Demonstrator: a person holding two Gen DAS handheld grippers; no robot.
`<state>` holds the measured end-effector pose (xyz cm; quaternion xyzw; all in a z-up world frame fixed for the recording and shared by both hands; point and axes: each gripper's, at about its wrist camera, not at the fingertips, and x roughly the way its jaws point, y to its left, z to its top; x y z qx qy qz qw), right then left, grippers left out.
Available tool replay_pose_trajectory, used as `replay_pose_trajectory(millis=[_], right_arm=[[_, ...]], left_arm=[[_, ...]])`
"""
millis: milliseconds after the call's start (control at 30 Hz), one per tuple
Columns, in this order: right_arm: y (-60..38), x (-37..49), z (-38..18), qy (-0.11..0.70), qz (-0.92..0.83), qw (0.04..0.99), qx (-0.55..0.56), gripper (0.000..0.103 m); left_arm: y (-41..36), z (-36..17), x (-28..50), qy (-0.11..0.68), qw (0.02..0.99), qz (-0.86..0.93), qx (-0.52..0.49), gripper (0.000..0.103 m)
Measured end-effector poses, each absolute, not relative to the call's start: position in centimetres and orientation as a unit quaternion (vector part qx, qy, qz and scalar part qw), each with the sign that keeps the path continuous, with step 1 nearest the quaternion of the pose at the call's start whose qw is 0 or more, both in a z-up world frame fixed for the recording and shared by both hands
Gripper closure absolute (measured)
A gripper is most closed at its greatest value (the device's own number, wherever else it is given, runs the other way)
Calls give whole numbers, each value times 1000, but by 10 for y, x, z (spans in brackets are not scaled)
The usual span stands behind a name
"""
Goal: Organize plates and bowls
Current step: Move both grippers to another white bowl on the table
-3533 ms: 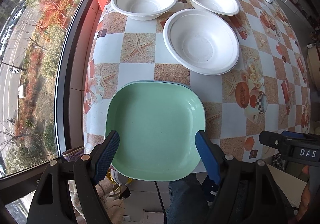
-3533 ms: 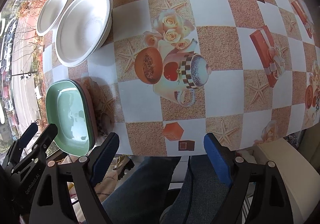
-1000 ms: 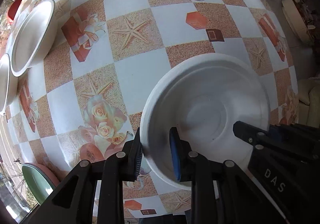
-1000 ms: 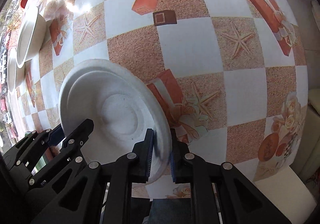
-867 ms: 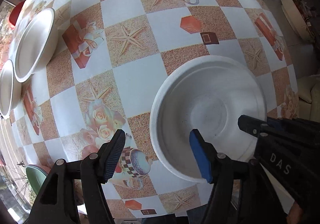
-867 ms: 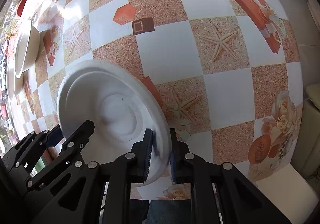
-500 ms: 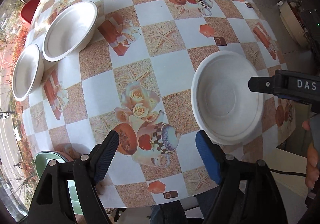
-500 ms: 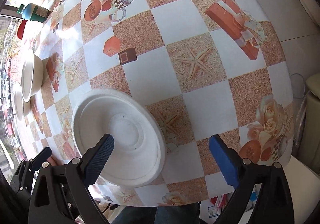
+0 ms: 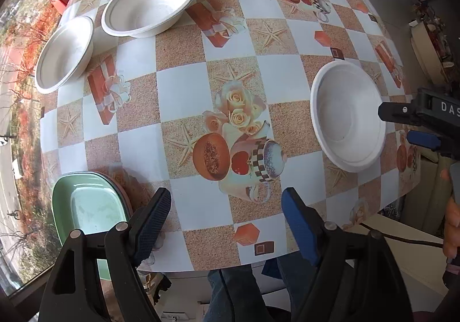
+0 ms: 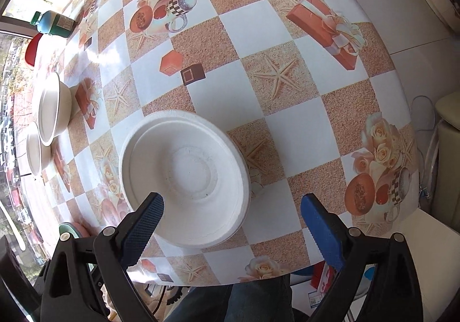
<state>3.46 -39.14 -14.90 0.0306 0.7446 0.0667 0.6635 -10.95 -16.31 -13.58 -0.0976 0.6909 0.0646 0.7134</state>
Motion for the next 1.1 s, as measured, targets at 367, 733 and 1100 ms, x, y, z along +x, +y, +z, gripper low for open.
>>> replay_pose_trajectory(millis=[367,733,1100], right_arm=[[-356,17,-150,738,81,669,19,6],[-349,16,-155,740,89,667,14,6],[-346,24,-153,742,92,664,8,6]], left_arm=[[-147,-127,-116,686,717,71,-103,21],[-141,-128,-115,685,717,76,-104,21],[-130,-124,-105,681,720,84,-106,21]])
